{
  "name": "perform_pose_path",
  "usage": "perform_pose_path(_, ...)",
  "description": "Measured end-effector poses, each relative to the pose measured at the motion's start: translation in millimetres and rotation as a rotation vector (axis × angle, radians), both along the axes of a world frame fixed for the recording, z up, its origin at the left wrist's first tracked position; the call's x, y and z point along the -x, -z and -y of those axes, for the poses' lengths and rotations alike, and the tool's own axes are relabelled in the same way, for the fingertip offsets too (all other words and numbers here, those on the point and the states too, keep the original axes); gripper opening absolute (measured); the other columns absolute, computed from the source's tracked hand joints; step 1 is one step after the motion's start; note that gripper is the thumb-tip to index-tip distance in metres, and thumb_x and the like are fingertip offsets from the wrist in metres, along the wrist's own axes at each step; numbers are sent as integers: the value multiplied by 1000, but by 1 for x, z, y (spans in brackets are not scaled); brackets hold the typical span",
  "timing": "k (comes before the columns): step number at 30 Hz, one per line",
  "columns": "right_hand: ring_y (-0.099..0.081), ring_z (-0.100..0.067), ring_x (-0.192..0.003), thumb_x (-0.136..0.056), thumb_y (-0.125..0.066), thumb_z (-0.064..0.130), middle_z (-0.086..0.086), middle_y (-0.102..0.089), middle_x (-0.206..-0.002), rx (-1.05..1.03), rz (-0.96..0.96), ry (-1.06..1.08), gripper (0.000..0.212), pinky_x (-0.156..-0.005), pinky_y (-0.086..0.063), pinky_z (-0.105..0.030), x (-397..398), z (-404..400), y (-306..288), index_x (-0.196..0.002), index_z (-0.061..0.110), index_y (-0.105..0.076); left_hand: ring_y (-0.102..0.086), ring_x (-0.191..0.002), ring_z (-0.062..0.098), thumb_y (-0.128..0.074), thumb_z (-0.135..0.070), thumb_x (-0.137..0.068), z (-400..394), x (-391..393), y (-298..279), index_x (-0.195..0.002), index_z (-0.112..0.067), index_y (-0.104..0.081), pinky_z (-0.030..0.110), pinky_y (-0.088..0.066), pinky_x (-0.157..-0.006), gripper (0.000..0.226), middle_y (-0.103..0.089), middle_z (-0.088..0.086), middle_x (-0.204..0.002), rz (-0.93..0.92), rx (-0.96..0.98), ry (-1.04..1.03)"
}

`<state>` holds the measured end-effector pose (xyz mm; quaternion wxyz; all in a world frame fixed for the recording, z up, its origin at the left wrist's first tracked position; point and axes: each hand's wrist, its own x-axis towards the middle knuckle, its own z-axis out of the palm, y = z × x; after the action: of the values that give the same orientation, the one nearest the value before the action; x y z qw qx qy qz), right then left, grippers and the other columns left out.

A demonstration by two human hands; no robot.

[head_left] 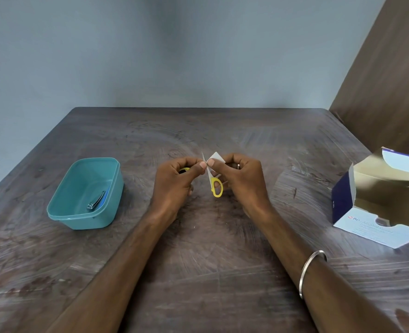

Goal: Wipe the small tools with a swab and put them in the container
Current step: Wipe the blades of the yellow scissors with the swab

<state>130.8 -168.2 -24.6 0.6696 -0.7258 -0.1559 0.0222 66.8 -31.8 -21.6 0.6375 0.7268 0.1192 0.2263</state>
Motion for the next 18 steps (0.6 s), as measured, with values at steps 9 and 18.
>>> perform_pose_path(9,-75,-26,-60,-86,-78,20,-7,-77,-72,-8,-17,25,14,-54,-61,-37,2,2,-5,-78,10,-72,-42,-41,5,-71,-18,-91,1,-3,3,-82,-16,-75,24,-40,-42,10,-68,-5,-65,3,-6,-17)
perform_pose_path(18,-74,-26,-58,-87,-77,21,-6,-77,-72,7,-35,36,15,-53,-62,-41,1,3,-6,-76,12,-70,-41,-41,5,-71,-18,-90,0,-2,3,-81,-16,-75,25,-40,-42,10,-65,1,-63,2,-17,-7)
